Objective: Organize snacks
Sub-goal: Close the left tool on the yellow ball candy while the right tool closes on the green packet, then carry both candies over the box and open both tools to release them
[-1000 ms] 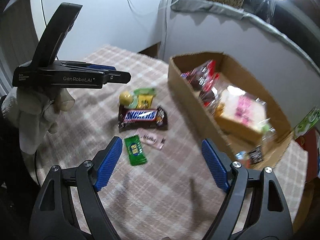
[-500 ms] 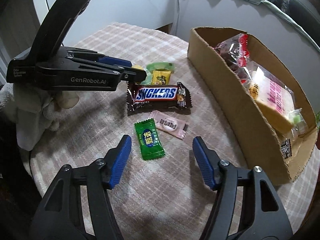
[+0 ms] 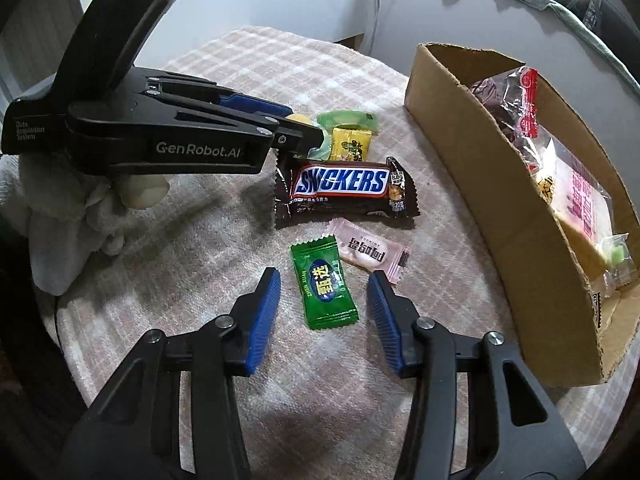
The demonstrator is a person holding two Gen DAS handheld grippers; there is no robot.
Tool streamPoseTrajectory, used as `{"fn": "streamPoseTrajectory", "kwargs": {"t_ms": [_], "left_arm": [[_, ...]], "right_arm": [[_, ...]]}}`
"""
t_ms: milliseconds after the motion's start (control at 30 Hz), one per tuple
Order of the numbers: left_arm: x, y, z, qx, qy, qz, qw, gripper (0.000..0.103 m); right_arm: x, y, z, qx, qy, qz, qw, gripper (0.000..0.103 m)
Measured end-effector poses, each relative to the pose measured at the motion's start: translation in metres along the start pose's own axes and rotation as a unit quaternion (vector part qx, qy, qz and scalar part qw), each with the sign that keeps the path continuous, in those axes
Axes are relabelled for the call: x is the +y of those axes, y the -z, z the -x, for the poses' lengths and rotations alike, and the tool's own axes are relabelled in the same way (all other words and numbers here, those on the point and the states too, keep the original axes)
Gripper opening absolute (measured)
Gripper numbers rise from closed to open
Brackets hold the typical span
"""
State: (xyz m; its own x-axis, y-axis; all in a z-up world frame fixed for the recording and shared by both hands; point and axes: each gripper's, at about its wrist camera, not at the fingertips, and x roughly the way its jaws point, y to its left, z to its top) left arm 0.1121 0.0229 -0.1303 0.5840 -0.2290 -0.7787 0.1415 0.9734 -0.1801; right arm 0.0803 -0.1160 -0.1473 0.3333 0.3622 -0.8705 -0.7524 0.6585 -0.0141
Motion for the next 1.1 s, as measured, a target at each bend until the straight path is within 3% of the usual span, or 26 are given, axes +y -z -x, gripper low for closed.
{"fn": "streamPoseTrajectory", "kwargs": {"t_ms": [100,267,767,1100], "left_arm": [[0.000,0.001,0.000,0.000,0.000,0.000,1.0000,0.032],[-0.001,0.003,0.002,-0.001,-0.001,0.000,1.0000,0.032],[0.002,0.006,0.010,-0.009,-0.003,0.002,1.0000,0.032],[0.003,-0.003,0.033,-0.043,0.008,0.012,0.9990,0.032]], "right_arm": [[0.000,0.001,0.000,0.001,0.000,0.002,1.000,0.030],[-0.001,0.004,0.004,0.001,-0.001,0.001,1.000,0.025],[-0.002,0.006,0.010,-0.006,-0.001,-0.002,1.000,0.024],[-0.007,0.000,0.031,-0.033,0.001,-0.016,0.999,0.024]]}}
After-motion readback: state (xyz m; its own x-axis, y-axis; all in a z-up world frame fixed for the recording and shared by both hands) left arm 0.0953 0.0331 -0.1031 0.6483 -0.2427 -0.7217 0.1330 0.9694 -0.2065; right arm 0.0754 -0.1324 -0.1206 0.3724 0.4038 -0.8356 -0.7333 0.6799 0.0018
